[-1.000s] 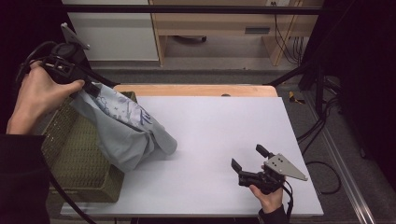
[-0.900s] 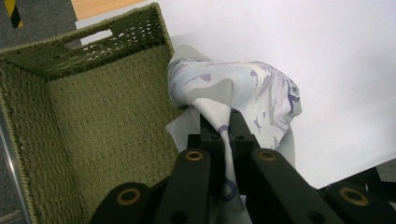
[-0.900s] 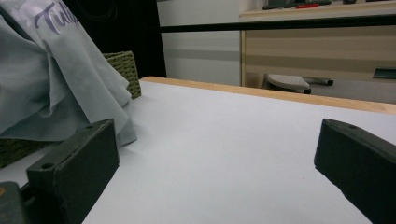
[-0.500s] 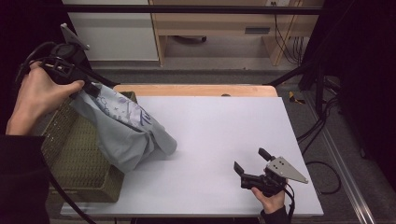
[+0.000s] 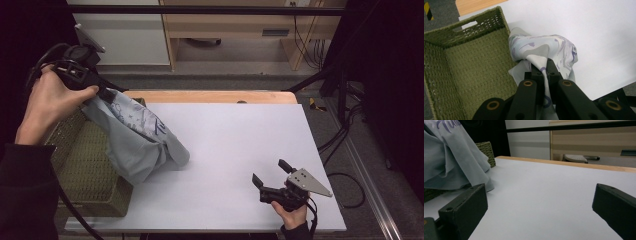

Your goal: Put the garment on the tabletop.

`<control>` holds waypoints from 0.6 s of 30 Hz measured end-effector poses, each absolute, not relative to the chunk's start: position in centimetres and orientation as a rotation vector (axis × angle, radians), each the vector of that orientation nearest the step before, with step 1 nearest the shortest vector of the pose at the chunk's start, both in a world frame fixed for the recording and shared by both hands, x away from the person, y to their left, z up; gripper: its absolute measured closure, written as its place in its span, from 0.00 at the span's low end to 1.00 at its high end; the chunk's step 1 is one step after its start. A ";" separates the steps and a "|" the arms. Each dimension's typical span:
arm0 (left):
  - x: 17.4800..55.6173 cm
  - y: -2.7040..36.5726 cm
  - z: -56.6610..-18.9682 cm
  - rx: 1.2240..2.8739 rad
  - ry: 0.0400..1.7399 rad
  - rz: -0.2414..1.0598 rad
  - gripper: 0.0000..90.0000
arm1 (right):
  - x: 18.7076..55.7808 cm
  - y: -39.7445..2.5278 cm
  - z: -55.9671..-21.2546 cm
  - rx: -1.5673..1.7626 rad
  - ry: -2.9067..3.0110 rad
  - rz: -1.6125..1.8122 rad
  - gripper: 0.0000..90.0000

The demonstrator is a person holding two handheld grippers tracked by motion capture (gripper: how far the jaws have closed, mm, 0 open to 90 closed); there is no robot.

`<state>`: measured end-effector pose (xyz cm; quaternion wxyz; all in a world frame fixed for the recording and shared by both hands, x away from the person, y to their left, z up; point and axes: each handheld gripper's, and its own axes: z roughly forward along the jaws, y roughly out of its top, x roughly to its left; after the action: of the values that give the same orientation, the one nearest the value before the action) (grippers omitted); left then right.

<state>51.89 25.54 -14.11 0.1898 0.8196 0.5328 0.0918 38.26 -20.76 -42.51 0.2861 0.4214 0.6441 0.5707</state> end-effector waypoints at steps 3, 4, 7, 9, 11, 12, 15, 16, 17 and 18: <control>51.6 24.3 -13.9 2.320 1.460 0.266 0.97 | 38.2 -20.8 -42.6 1.133 1.730 1.520 0.00; 51.6 23.8 -13.9 2.326 1.449 0.268 0.97 | 38.2 -20.8 -42.6 1.131 1.735 1.520 0.00; 51.5 22.2 -13.8 2.344 1.403 0.272 0.97 | 38.1 -20.8 -42.6 1.131 1.740 1.522 0.00; 51.4 21.2 -13.7 2.359 1.371 0.285 0.97 | 38.1 -20.8 -42.5 1.124 1.738 1.522 0.00; 51.3 20.1 -13.6 2.374 1.336 0.288 0.97 | 38.0 -20.9 -42.5 1.133 1.734 1.531 0.00; 51.2 19.6 -13.5 2.380 1.324 0.283 0.98 | 38.1 -21.0 -42.5 1.125 1.738 1.529 0.00; 51.1 18.2 -13.4 2.396 1.286 0.287 0.98 | 38.0 -21.0 -42.5 1.130 1.749 1.534 0.00; 51.0 17.7 -13.3 2.401 1.274 0.286 0.98 | 38.0 -21.0 -42.4 1.133 1.747 1.534 0.00; 50.9 17.2 -13.3 2.407 1.261 0.285 0.98 | 38.0 -20.9 -42.4 1.133 1.745 1.534 0.00; 50.9 16.7 -13.2 2.418 1.237 0.298 0.98 | 38.0 -20.9 -42.4 1.125 1.742 1.541 0.00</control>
<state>50.91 16.70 -13.22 0.2029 0.8665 0.4433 0.1068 38.01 -20.93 -42.39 0.2753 0.4185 0.6483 0.5734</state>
